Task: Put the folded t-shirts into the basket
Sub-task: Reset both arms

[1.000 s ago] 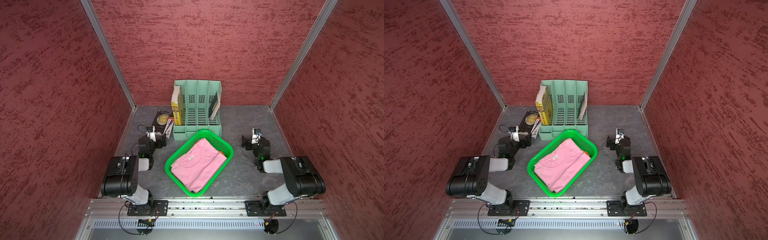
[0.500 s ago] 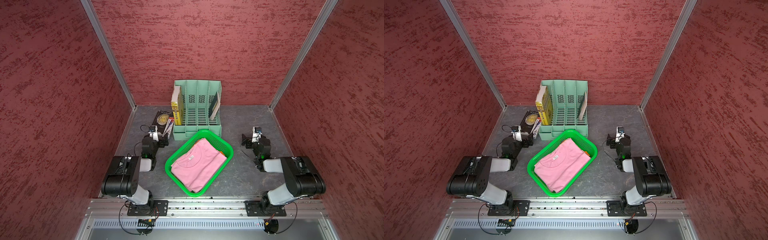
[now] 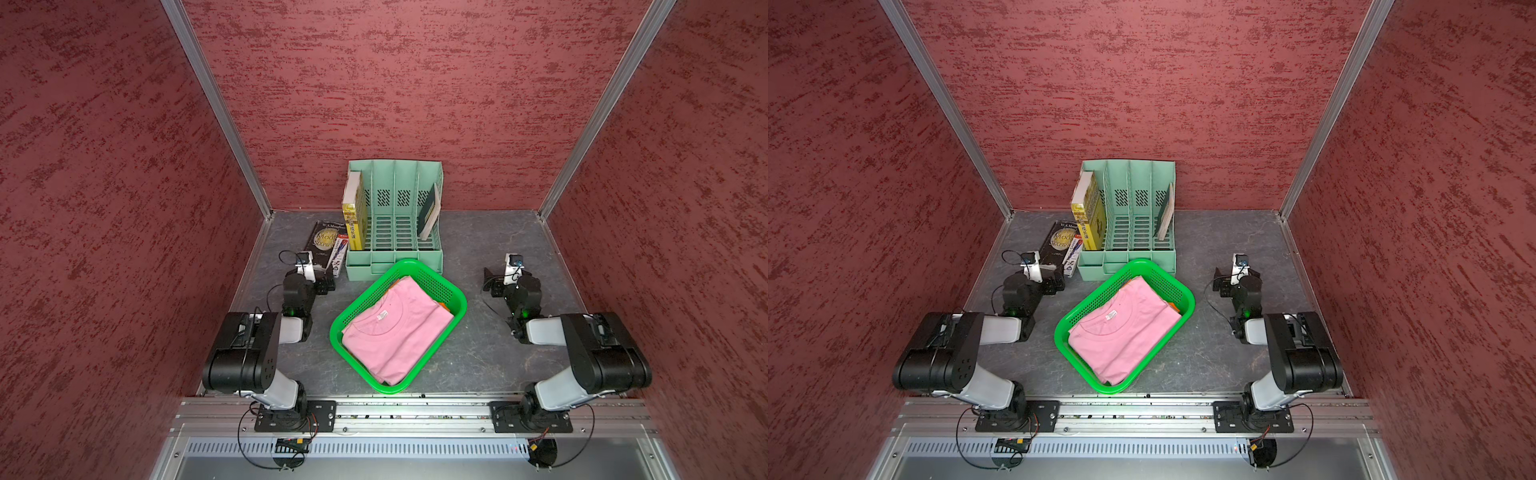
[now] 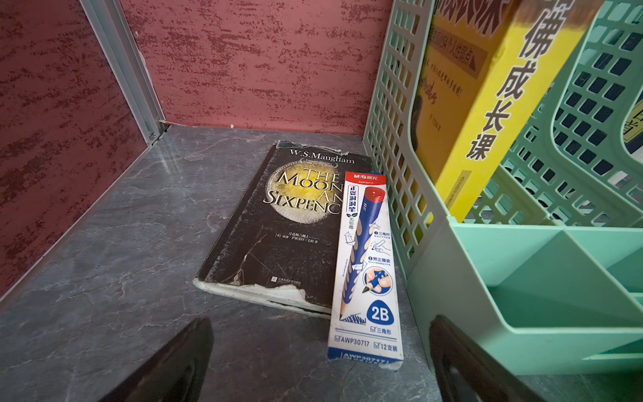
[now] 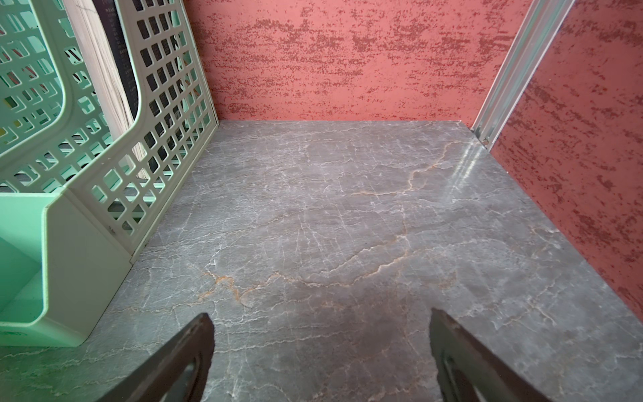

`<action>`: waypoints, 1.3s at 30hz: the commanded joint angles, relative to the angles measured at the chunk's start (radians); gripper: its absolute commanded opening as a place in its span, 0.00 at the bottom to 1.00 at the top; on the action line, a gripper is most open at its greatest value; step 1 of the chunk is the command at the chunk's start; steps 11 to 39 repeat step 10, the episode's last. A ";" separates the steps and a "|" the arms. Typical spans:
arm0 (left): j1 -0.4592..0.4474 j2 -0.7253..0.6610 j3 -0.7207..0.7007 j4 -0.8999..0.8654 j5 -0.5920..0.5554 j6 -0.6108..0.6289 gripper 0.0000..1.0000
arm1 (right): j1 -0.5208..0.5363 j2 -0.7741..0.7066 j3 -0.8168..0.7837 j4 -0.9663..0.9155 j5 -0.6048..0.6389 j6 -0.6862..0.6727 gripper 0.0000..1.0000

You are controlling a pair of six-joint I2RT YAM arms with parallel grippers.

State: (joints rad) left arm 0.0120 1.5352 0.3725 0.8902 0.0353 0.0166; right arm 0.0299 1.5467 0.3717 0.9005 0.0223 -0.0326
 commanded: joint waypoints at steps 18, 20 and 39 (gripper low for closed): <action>0.018 -0.004 0.006 -0.002 0.031 0.006 1.00 | 0.000 0.001 0.009 0.020 0.014 0.012 0.99; 0.018 -0.004 0.006 -0.002 0.031 0.006 1.00 | 0.000 0.001 0.009 0.020 0.014 0.012 0.99; 0.018 -0.004 0.006 -0.002 0.031 0.006 1.00 | 0.000 0.001 0.009 0.020 0.014 0.012 0.99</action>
